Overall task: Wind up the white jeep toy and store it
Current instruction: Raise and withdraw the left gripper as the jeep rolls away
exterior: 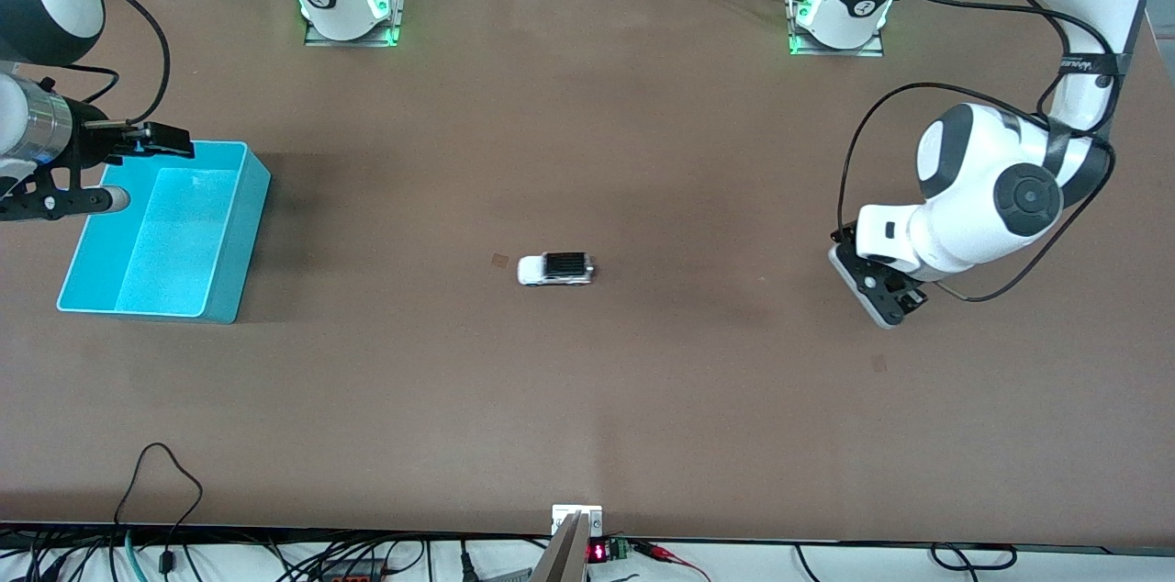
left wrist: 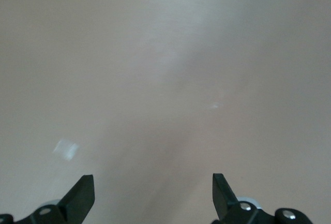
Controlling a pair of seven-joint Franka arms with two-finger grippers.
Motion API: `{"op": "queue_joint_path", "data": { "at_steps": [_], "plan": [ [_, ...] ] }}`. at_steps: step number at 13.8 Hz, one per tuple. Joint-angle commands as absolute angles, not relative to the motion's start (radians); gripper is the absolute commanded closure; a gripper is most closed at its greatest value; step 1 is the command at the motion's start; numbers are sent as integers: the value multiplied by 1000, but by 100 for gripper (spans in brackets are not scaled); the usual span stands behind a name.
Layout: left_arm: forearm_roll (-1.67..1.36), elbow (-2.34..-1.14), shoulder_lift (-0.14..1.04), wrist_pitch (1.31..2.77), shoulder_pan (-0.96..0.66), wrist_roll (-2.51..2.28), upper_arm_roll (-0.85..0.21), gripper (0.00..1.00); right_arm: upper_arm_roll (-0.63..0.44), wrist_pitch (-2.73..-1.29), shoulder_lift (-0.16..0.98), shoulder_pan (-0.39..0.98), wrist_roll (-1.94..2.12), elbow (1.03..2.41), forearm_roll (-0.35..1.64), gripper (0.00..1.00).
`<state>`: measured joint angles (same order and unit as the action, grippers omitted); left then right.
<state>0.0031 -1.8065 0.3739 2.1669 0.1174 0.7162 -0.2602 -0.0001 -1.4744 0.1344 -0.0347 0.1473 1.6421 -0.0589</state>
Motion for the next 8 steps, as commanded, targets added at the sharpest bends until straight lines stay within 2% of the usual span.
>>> {"op": "queue_joint_path", "data": {
  "at_steps": [1, 5, 8],
  "plan": [
    [-20, -1801, 333, 2149, 100, 576, -193, 0, 3, -1460, 132, -20, 135, 1635, -66, 0],
    [-26, -1796, 285, 2141, 78, 401, -135, 0, 3, -1462, 146, -14, 147, 1644, -55, 0],
    [-52, -1744, 273, 2100, 72, 387, -86, 0, 3, -1470, 147, -15, 150, 1644, -28, 0]
  ]
}}
